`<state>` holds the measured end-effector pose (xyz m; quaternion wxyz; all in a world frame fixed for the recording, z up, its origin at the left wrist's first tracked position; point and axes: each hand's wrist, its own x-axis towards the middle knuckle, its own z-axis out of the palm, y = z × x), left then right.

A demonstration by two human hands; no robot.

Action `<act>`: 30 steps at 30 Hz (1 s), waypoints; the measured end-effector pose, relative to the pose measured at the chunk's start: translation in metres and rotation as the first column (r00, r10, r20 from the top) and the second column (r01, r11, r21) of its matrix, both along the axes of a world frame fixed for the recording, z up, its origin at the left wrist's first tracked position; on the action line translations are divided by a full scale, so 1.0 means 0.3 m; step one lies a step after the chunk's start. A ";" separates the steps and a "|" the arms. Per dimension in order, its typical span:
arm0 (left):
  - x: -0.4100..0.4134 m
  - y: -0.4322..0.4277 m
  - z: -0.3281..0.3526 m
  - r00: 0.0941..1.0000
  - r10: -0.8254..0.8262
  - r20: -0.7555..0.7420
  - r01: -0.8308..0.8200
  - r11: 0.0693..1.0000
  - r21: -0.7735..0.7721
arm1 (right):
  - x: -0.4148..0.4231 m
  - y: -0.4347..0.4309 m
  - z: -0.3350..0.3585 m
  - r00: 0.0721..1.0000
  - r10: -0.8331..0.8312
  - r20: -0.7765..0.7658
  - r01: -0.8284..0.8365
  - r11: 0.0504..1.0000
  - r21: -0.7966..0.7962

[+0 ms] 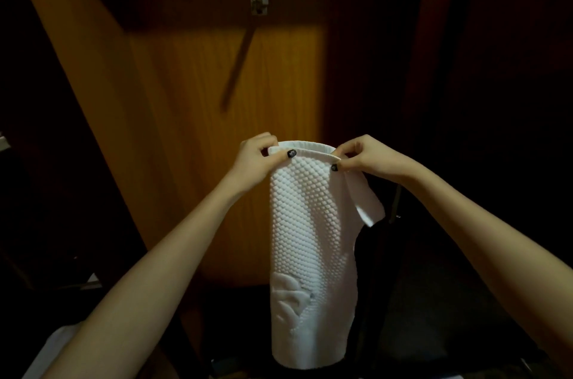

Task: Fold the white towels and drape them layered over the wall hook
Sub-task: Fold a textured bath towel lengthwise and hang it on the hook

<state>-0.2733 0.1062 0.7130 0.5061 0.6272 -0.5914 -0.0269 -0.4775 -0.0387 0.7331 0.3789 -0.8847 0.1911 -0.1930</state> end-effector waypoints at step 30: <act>0.297 0.318 0.141 0.960 -0.024 -0.279 0.052 0.994 0.094 | 0.088 0.034 0.000 0.985 -0.075 0.156 0.101 0.981 -0.168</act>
